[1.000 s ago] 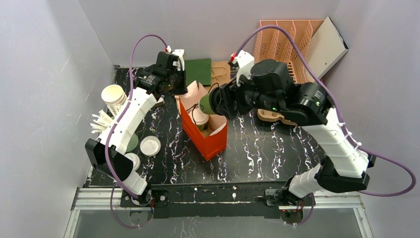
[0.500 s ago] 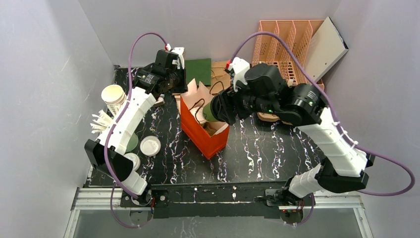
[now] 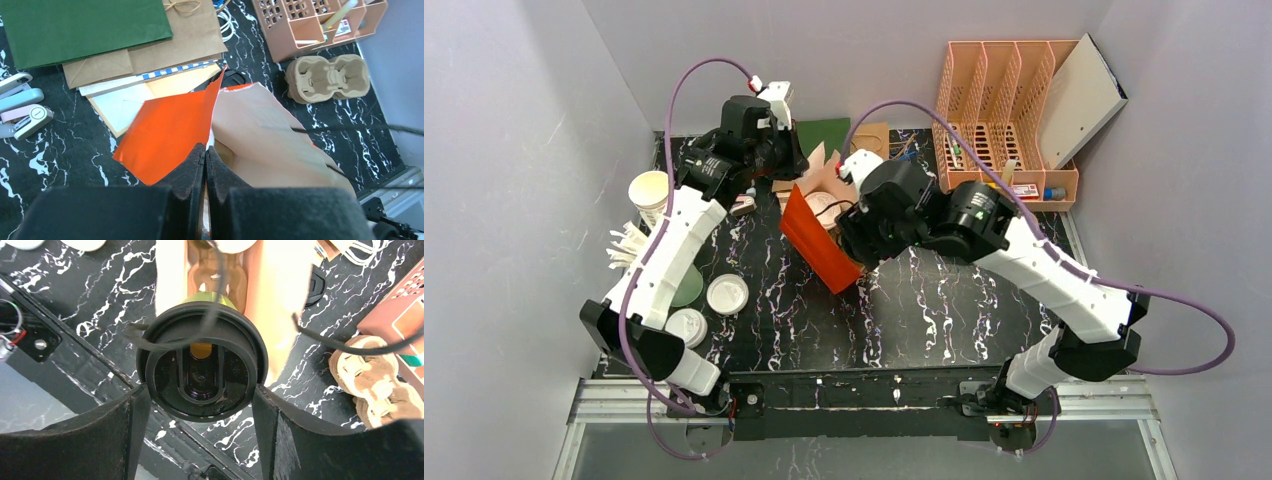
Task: Pack the takeout coffee
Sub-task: Place the coffee cup on the cup tray.
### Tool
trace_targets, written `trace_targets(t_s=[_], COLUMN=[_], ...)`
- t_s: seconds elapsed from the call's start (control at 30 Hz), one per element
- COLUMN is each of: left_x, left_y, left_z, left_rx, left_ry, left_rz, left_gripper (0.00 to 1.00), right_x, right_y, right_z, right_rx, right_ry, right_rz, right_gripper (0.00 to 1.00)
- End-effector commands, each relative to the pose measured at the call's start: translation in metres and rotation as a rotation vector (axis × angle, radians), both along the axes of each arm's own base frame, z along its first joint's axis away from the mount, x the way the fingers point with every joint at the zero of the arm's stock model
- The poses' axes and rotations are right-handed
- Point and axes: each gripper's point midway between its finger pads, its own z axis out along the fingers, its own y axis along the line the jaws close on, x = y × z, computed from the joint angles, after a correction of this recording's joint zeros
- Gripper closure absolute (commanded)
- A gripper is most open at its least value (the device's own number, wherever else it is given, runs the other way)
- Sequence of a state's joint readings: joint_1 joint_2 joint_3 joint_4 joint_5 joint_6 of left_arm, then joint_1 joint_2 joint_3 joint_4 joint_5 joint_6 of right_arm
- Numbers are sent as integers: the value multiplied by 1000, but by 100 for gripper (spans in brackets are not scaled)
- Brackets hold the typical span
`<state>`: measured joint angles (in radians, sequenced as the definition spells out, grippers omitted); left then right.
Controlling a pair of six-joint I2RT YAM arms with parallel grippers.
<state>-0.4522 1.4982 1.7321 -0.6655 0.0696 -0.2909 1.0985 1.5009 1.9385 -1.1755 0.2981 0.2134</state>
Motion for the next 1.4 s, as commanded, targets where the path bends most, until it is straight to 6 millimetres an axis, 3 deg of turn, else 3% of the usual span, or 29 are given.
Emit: trace_targets(t_s=[0.0,0.13,0.27,0.63,0.83,1.17,1.37], left_x=[-12,-19,-26,-34,-39,-46,-49], left_y=[-1,0,-4,-19,-16,-7,-3], left_z=[19,13,2,5,-10,-19,-23], left_rx=[-65,-76,-84,-143,-149,-173,-156], left_ry=[-52,-61,-58,-70,-29,-7,-8], left_rz=[-24,-31,-76,-158,-136,-70,-66], left_gripper=[100,100,100,100,100,100,100], right_x=[5,5,10,20,25,7,13], right_y=[14,22,33,41,26,3,-4], right_z=[-5,-20,-21,-38,-44,-60,-62], right_rx=[-55,-42,8,9,32,38,64], right_ry=[-103,-105,-148,-179,-74,5,53], right_rz=[-14,-15,9,48,41,44,40], right_gripper=[66,66,65,64,64,64,64])
